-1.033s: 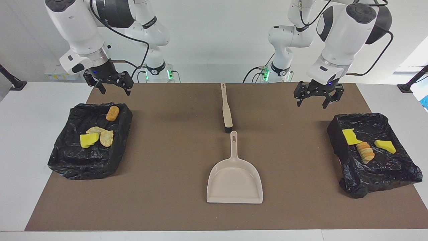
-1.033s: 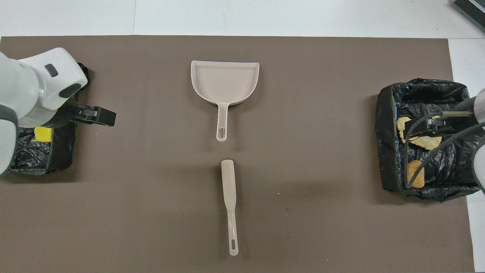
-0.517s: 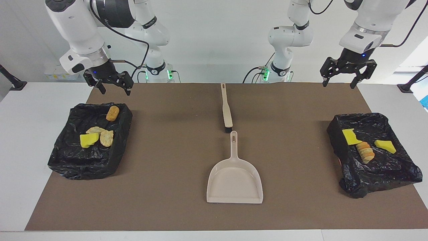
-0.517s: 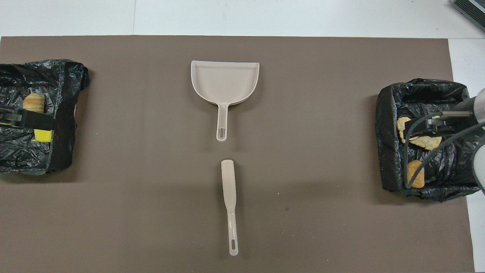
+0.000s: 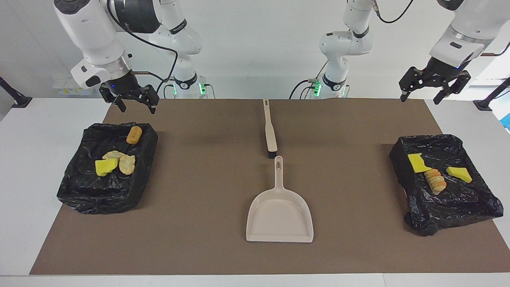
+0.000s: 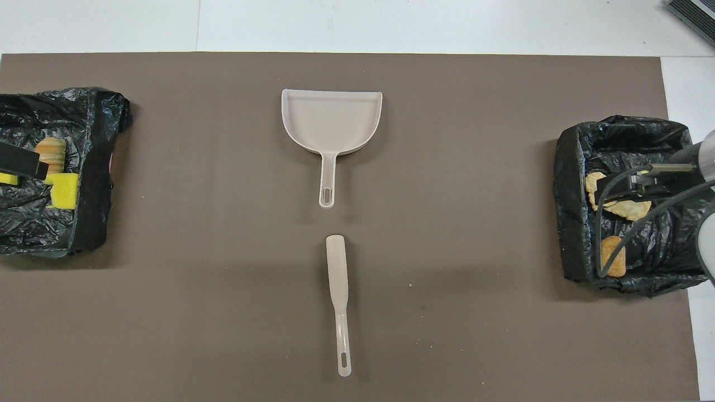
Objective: Sweep and dump trash in bin
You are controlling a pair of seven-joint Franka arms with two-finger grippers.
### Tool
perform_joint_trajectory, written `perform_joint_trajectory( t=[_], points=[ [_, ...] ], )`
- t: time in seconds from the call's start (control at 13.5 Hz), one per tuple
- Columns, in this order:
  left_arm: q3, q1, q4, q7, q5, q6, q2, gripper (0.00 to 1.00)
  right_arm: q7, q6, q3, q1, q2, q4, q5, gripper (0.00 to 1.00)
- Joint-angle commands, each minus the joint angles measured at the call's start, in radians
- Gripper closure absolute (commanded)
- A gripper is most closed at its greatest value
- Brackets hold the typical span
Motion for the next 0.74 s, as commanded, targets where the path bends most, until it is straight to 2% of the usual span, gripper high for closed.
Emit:
perform_joint_trajectory(
  t=[0.0, 0.22, 0.66],
  points=[
    [-0.005, 0.022, -0.075, 0.006, -0.016, -0.008, -0.070, 0.00, 0.005, 0.026, 0.006, -0.015, -0.021, -0.029, 0.020, 0.00],
    [-0.005, 0.020, -0.237, 0.014, -0.019, 0.063, -0.168, 0.00, 0.005, 0.026, 0.006, -0.015, -0.021, -0.029, 0.020, 0.00],
    [-0.005, 0.020, -0.242, 0.005, -0.019, 0.069, -0.173, 0.00, 0.005, 0.026, 0.006, -0.015, -0.021, -0.029, 0.020, 0.00]
  ],
)
